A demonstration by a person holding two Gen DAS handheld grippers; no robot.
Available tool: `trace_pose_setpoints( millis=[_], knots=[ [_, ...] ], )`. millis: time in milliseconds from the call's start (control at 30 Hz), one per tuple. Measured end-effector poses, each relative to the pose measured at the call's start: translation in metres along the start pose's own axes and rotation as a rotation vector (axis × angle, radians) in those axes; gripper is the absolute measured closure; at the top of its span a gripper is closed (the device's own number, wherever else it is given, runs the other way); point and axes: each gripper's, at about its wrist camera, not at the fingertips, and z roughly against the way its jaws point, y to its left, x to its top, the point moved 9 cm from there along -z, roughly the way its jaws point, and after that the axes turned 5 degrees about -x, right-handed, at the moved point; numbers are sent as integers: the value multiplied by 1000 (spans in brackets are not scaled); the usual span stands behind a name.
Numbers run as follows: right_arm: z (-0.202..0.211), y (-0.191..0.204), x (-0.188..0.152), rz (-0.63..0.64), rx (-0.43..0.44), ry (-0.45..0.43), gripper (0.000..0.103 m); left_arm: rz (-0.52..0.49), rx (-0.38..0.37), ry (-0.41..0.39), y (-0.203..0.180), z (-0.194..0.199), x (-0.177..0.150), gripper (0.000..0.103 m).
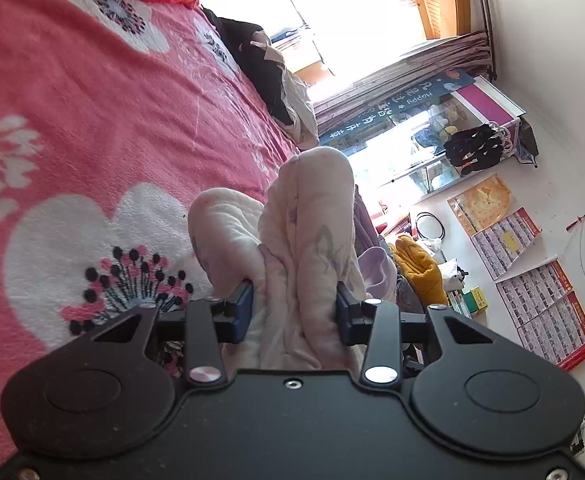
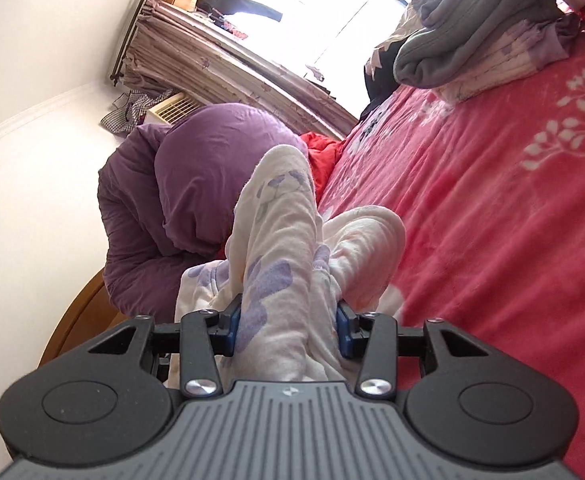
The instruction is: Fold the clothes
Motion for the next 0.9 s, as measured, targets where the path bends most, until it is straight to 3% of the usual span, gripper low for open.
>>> trace_pose_setpoints(
  millis=[233,533,700,900],
  knots=[
    [-30,-28,55,-33,-4,-31,59,51,-15,-3,4,-58,42,64],
    [-129,-22,172,62,-23,-89,59,36,-60,-40,9,-149,159,64],
    [-197,-30,229,113,-39,-109,59,57,-67,-61,39,-196,207,64],
    [-270,-70,247,159,-129,-114,59,95,-29,-67,99,-238,232,64]
  ],
)
